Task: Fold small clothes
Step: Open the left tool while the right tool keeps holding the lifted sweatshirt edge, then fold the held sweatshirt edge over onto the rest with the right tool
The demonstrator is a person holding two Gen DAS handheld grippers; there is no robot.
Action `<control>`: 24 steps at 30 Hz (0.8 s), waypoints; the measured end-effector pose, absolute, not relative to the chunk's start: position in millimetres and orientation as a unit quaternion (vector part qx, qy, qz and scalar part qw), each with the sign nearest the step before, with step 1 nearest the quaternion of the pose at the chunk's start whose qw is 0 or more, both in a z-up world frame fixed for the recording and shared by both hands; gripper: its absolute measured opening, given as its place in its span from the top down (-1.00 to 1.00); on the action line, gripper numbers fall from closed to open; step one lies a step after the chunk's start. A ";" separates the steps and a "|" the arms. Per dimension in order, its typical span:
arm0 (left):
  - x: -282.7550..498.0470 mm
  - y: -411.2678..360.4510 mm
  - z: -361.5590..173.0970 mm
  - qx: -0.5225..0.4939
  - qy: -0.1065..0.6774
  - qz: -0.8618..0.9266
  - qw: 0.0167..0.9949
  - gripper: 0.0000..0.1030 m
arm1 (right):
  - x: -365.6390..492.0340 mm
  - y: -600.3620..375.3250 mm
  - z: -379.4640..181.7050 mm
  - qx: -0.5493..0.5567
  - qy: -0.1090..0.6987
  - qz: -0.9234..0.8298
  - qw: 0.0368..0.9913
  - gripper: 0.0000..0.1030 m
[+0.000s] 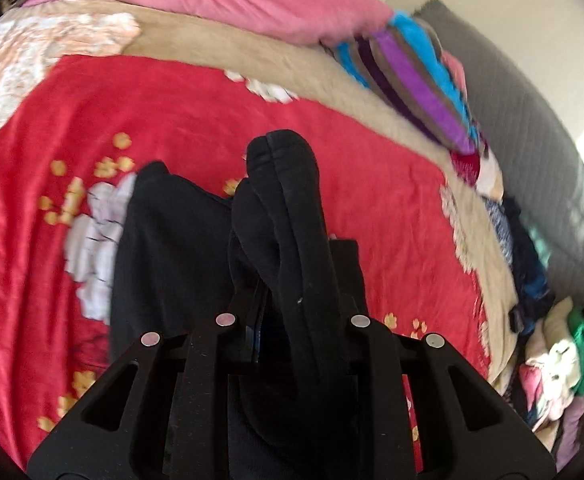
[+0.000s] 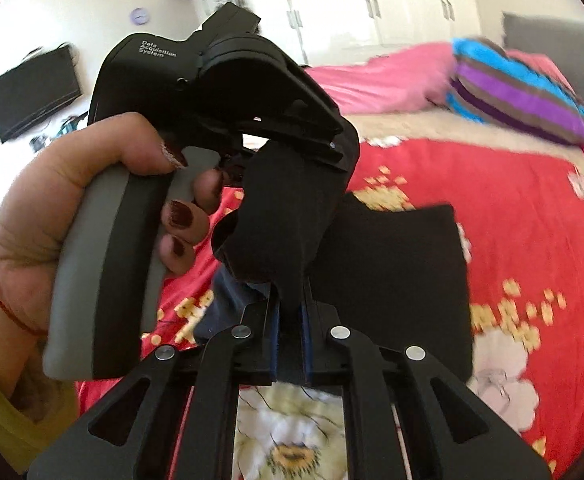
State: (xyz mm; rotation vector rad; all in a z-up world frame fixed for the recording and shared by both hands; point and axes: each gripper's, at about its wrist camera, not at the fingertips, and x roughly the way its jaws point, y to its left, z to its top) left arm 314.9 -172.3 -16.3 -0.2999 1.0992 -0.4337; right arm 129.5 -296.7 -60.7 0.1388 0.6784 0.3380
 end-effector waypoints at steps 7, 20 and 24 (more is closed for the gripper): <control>312.9 -217.6 -46.1 -0.085 0.551 -0.205 0.804 0.56 | 128.0 -318.9 -83.5 0.117 0.386 0.129 0.906 0.85; 300.7 -158.6 -3.7 -0.136 0.485 -0.184 0.844 0.10 | 123.2 -351.9 -106.1 0.214 0.434 0.082 0.871 0.35; 284.3 -124.4 -1.6 -0.129 0.466 -0.156 0.861 0.10 | 107.8 -372.2 -89.6 0.224 0.397 0.051 0.888 0.18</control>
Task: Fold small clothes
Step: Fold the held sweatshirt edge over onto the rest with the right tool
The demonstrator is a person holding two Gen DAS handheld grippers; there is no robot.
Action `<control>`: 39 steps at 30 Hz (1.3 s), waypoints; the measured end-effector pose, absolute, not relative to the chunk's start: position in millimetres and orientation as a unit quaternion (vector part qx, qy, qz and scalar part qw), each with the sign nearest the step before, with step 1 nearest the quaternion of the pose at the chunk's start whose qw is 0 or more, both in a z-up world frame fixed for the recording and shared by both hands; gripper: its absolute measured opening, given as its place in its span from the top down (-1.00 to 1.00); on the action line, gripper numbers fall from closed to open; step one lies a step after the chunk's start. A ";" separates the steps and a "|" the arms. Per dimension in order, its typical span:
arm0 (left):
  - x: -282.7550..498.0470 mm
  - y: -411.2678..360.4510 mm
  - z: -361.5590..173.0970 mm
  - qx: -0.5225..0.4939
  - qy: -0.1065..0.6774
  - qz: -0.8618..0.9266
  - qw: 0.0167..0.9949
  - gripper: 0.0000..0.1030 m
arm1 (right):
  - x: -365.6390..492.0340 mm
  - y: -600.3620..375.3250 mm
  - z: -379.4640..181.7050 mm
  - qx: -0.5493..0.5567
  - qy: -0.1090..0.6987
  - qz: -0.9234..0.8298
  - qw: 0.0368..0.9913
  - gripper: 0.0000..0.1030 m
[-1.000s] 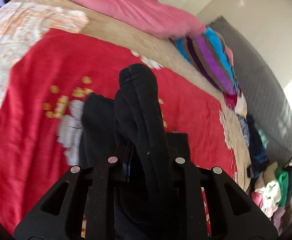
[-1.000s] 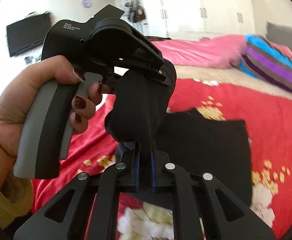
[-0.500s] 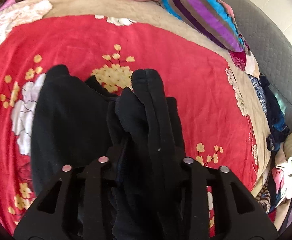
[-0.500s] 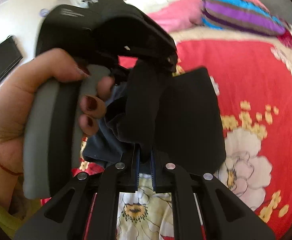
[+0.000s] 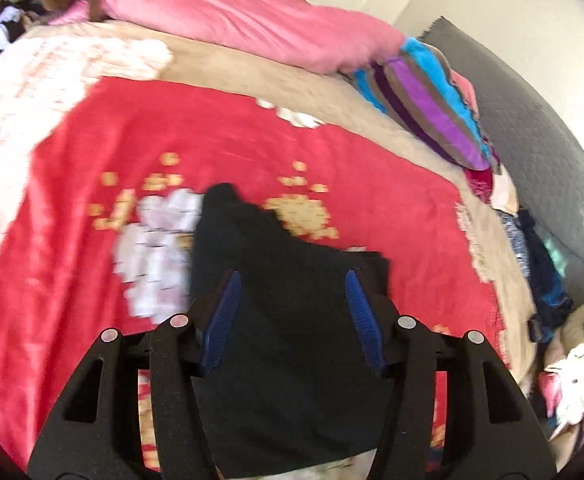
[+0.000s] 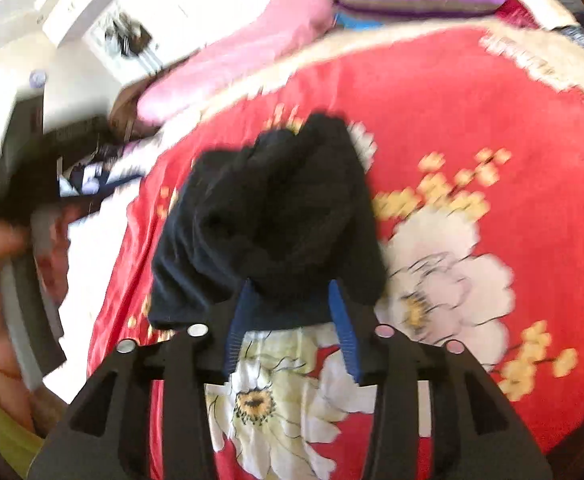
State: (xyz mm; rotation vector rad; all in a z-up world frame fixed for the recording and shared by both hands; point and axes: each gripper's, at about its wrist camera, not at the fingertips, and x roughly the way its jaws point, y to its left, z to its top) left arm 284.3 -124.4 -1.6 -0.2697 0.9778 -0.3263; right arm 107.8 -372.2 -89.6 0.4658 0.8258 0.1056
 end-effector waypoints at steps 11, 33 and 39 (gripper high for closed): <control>238.2 -105.6 -54.0 -0.037 0.476 -0.138 0.868 0.09 | 189.8 -374.4 -53.4 0.146 0.397 0.114 0.899 -0.21; 225.1 -135.6 -67.5 0.003 0.451 -0.189 0.872 -0.13 | 281.9 -370.2 -90.9 0.096 0.423 0.114 0.894 0.86; 225.6 -138.8 -73.3 0.009 0.456 -0.189 0.870 -0.13 | 285.5 -381.9 -107.0 0.120 0.440 0.099 0.885 0.61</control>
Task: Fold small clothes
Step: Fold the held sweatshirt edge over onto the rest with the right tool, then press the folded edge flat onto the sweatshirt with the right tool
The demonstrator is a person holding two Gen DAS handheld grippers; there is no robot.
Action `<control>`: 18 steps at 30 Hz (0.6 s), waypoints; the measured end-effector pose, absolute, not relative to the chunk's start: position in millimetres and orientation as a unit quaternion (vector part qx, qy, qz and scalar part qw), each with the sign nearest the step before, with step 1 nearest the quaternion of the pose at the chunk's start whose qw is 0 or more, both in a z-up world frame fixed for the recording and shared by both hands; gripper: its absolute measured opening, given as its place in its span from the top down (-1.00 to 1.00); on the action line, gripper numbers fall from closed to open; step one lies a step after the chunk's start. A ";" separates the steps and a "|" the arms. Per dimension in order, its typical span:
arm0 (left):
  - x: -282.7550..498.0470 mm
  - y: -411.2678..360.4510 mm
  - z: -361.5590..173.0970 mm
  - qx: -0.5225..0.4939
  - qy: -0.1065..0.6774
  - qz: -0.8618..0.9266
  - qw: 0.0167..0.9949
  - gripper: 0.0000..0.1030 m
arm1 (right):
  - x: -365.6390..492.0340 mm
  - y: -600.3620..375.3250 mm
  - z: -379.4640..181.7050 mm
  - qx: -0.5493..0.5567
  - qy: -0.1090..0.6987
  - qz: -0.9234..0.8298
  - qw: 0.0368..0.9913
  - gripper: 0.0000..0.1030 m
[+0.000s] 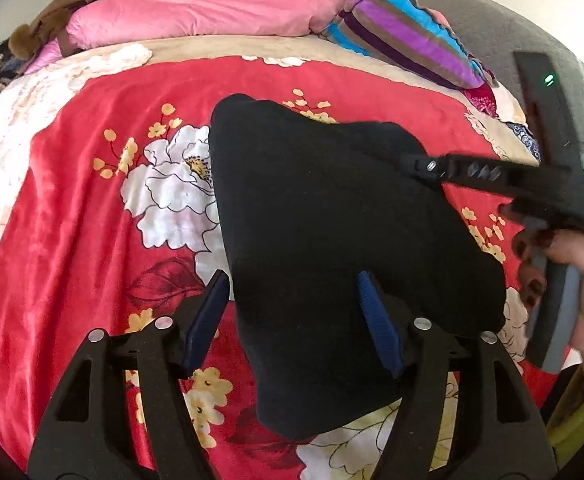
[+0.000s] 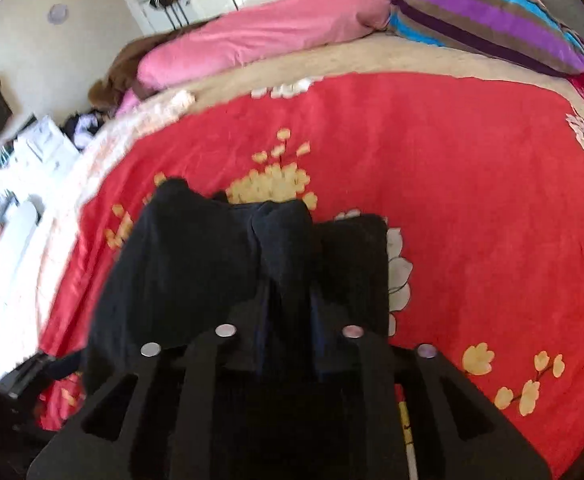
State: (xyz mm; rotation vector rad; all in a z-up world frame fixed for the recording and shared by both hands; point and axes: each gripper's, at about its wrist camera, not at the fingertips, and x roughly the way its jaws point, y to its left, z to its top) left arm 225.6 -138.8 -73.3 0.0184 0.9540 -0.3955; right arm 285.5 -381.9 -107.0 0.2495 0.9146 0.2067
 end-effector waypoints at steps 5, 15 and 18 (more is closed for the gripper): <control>226.1 -138.2 -73.6 0.008 0.459 -0.191 0.868 -0.13 | 271.7 -405.0 -97.5 0.151 0.441 0.095 0.880 0.11; 228.5 -136.9 -74.9 0.005 0.465 -0.192 0.864 -0.18 | 243.2 -408.7 -108.5 0.134 0.498 0.095 0.851 0.46; 228.1 -138.5 -75.0 0.006 0.466 -0.193 0.863 -0.19 | 240.3 -396.5 -122.4 0.116 0.526 0.099 0.837 0.52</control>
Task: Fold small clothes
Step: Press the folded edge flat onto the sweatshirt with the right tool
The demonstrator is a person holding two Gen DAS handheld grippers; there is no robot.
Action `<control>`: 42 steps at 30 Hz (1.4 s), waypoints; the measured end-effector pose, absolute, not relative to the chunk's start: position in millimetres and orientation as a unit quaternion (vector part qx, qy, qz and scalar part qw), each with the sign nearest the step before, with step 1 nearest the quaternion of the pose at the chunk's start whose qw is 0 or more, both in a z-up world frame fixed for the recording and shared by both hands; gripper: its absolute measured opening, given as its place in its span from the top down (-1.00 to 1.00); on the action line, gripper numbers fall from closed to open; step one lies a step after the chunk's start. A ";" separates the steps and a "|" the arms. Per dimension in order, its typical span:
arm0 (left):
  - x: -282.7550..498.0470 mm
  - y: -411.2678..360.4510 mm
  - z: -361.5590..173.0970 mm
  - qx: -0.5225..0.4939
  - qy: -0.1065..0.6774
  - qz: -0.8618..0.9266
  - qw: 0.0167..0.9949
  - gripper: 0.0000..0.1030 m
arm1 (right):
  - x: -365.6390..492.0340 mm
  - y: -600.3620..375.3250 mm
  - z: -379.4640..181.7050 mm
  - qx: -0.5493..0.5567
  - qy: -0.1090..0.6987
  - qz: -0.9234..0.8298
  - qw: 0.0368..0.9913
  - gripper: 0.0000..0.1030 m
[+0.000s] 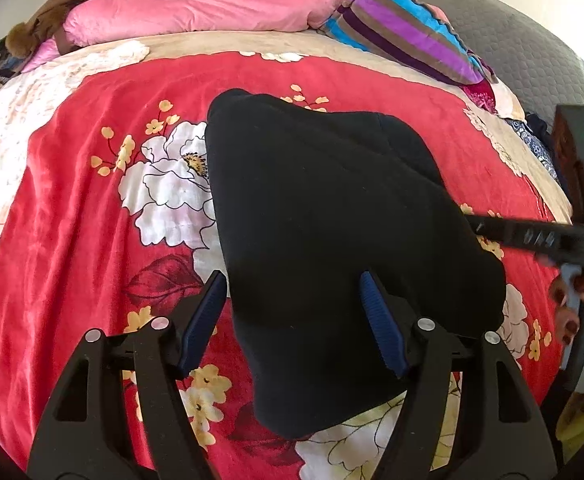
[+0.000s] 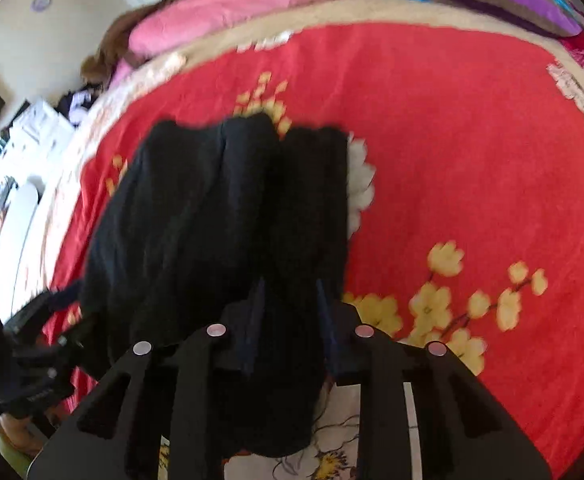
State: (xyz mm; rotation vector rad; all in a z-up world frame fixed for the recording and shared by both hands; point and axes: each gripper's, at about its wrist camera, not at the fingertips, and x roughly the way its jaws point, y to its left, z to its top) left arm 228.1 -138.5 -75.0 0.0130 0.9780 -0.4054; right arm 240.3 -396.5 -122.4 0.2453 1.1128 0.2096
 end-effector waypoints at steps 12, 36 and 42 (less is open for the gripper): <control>224.6 -144.6 -74.5 0.015 0.466 -0.195 0.863 -0.23 | 228.5 -396.4 -127.6 0.111 0.526 0.079 0.839 0.46; 221.1 -151.7 -78.7 0.030 0.473 -0.197 0.858 -0.33 | 219.5 -395.4 -110.5 0.059 0.495 0.063 0.865 0.74; 220.9 -151.9 -78.9 0.031 0.473 -0.197 0.858 -0.33 | 214.1 -407.1 -82.6 0.114 0.433 0.087 0.890 0.40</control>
